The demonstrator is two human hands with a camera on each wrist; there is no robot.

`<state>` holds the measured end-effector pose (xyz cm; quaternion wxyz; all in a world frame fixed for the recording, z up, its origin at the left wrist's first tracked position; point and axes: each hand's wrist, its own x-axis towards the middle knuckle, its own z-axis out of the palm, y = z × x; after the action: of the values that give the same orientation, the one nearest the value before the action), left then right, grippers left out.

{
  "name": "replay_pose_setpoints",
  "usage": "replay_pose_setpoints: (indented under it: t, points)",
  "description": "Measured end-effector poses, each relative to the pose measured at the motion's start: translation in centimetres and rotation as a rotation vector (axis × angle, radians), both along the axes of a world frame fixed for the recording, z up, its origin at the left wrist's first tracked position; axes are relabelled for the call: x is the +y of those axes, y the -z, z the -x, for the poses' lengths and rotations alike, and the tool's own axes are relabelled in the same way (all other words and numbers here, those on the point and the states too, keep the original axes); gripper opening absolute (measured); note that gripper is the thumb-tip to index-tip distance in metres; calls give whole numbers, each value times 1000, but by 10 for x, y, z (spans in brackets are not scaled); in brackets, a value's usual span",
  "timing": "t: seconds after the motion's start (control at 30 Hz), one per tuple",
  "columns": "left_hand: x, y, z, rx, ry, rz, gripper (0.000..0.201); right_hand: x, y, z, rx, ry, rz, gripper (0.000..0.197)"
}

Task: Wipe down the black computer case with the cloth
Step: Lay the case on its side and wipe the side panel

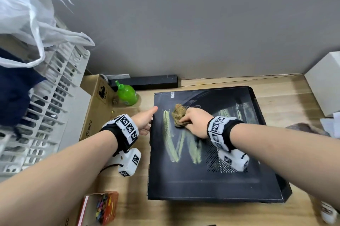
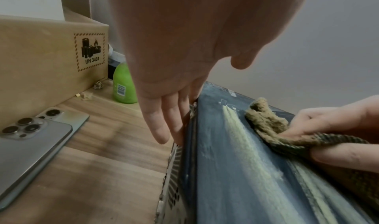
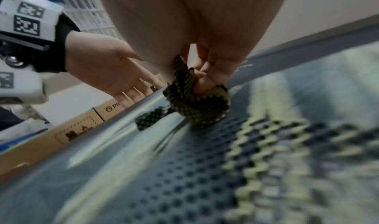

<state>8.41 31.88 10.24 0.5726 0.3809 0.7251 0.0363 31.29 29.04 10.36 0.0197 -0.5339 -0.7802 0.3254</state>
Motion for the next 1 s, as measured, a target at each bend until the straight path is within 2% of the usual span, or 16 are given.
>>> replay_pose_setpoints:
  t: [0.1, 0.2, 0.27, 0.33, 0.53, 0.67, 0.77, 0.83, 0.9, 0.93, 1.0]
  points:
    - [-1, -8, 2, -43, 1, 10, 68, 13, -6, -34, -66, 17, -25, 31]
    - [-4, -4, 9, -41, 19, 8, 62, 40, -3, -64, -93, 230, -51, 32]
    - [-10, 1, 12, -33, 46, 28, 61, 54, 1, -58, -98, 328, -36, 32]
    - [-15, 4, 14, -36, 66, 45, 65, 57, 5, -29, -90, 317, -52, 30]
    - [-21, 1, 21, -85, 84, 57, 59, 24, 9, 52, -75, -12, -94, 33]
    - [-17, 1, 23, -58, 102, 46, 73, -6, 4, 58, 3, -295, -43, 39]
    - [-19, 1, 27, -50, 107, 56, 80, 10, -6, 51, -36, -477, -6, 44]
    - [-23, 2, 29, -72, 102, 60, 71, 41, -2, 48, -75, -392, -60, 45]
    - [-27, 7, 32, -85, 74, 55, 60, 65, 6, 47, -58, -167, -78, 43]
    - [-30, 9, 34, -89, 63, 58, 59, 70, 11, 49, -46, -75, -77, 42]
    - [-35, 12, 34, -96, 40, 65, 63, 60, 14, 53, -44, -35, -69, 40]
